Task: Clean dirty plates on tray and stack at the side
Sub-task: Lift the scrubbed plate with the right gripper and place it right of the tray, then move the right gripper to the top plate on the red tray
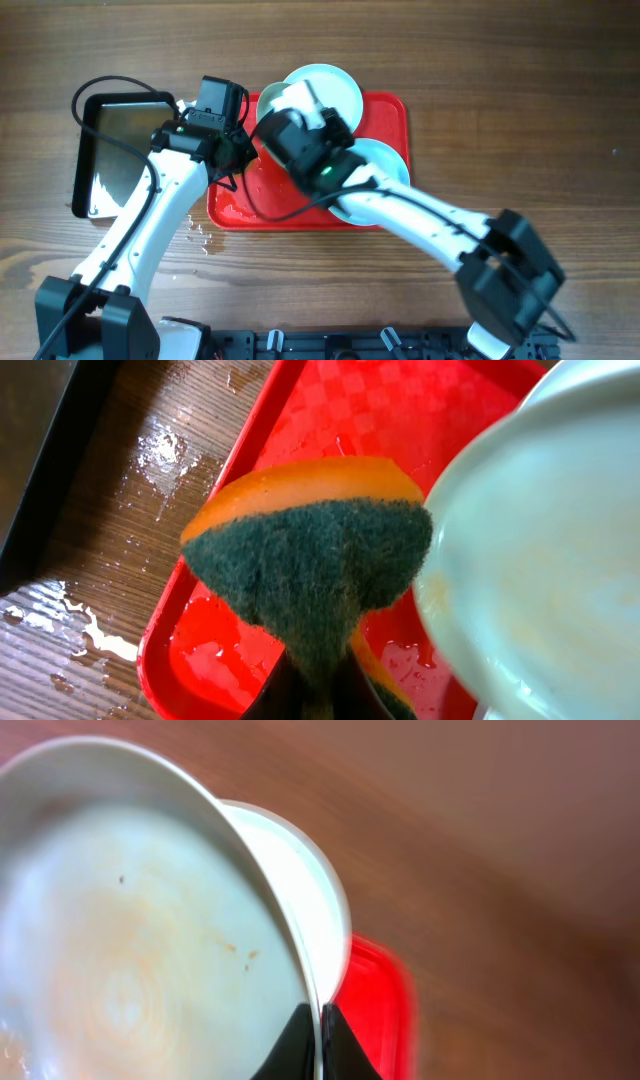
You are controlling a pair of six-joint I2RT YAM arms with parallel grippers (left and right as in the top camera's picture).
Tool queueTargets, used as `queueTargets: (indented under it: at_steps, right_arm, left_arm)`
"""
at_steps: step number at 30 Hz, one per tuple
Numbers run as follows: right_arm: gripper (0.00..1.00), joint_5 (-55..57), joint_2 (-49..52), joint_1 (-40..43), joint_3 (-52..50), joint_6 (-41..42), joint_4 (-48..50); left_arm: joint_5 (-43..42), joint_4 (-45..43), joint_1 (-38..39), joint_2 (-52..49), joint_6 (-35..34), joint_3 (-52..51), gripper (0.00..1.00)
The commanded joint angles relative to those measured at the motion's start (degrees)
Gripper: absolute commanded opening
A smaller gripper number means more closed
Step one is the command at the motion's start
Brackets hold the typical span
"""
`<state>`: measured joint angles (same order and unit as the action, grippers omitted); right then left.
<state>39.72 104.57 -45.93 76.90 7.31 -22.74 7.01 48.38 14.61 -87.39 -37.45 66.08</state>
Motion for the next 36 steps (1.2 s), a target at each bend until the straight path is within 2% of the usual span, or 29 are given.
queueTargets:
  at_steps: [1,2,3,4,6,9,13,14,17,18,19,20,21,22,23,24,26,27,29,30,33,34,36]
  right_arm:
    - [0.04,-32.04,-6.27,14.47,0.35,13.86,-3.02]
    - [0.05,-48.63,-6.43,22.29,0.35,13.62,-3.45]
    - [0.04,-58.51,-6.29,28.06,0.33,13.62,-4.39]
    - [0.04,-63.28,-6.21,32.59,0.33,13.62,-5.79]
    - [0.04,-61.02,-5.99,43.65,0.13,13.81,-10.25]
    - [0.04,-53.53,-5.57,54.62,-2.54,13.81,-12.57]
    - [0.04,-44.89,-5.42,59.84,-8.57,13.88,-8.87]
    - [0.04,-42.71,-5.42,59.89,-9.77,14.03,-7.58]
    - [0.04,-34.27,-5.42,59.89,-11.89,21.7,-7.04]
    - [0.14,-34.64,-5.42,59.89,-11.91,21.68,-7.06]
    - [0.56,-36.85,-5.42,59.87,-11.91,21.4,-7.13]
    - [0.72,-40.98,-5.42,59.87,-11.91,21.05,-7.32]
    - [0.76,-47.74,-5.42,59.89,-11.91,18.71,-7.28]
    - [0.78,-55.71,-5.42,59.84,-11.89,14.95,-6.86]
    - [0.75,-64.78,-5.42,59.39,-11.89,12.33,-6.32]
    - [0.7,-68.61,-5.49,58.4,-11.89,12.61,-5.35]
    - [0.71,-74.6,-5.84,55.36,-11.37,10.71,-2.86]
    - [0.75,-75.91,-5.84,52.28,-9.7,9.27,-3.15]
    - [0.89,-73.13,-5.79,43.47,-5.27,9.53,-3.45]
    - [0.89,-67.52,-5.77,38.88,-2.64,11.34,-4.28]
    - [0.8,-50.62,-4.46,31.01,3.74,14.8,-9.49]
    - [0.8,-46.51,-2.89,29.33,6.12,14.97,-11.91]
    - [0.82,-46.56,1.44,28.09,10.36,13.53,-15.04]
  left_arm:
    - [0.96,-0.15,-0.24,-0.17,-0.55,0.57,0.04]
    - [0.96,-0.22,-0.24,-0.17,-0.55,0.57,0.04]
    - [0.96,-0.24,-0.26,-0.17,-0.55,0.57,0.04]
    - [0.96,-0.2,-0.24,-0.17,-0.52,0.55,0.04]
    - [0.94,-0.15,-0.24,-0.17,-0.55,0.57,0.04]
    - [0.92,-0.17,-0.24,-0.17,-0.55,0.57,0.04]
    - [0.5,-0.17,-0.24,-0.17,-0.55,0.55,0.04]
    - [0.5,-0.17,-0.24,-0.17,-0.55,0.57,0.04]
    - [0.48,-0.11,-0.24,-0.17,-0.55,0.57,0.04]
    - [0.48,-0.04,-0.24,-0.17,-0.55,0.55,0.04]
    - [0.48,0.07,-0.24,-0.17,-0.55,0.55,0.04]
    - [0.48,0.04,-0.24,-0.17,-0.55,0.55,0.04]
    - [0.48,0.04,-0.24,-0.17,-0.55,0.55,0.04]
    - [0.48,0.02,-0.24,-0.17,-0.55,0.55,0.04]
    - [0.48,0.02,-0.24,-0.17,-0.55,0.55,0.04]
    - [0.15,0.02,-0.24,-0.17,-0.55,0.55,0.04]
    - [-1.07,-0.07,-0.24,-0.17,-0.52,0.55,0.04]
    - [-1.66,-0.33,-0.24,-0.17,-0.55,0.55,0.04]
    - [-1.68,-0.83,-0.2,-0.17,-0.55,0.55,0.04]
    - [-1.68,-0.81,-0.2,-0.17,-0.55,0.55,0.04]
    - [-2.14,-0.81,-0.2,-0.17,-0.55,0.55,0.04]
    - [-2.54,-0.83,-0.2,-0.17,-0.55,0.55,0.05]
    - [-2.56,-0.83,-0.2,-0.22,-0.55,0.55,0.05]
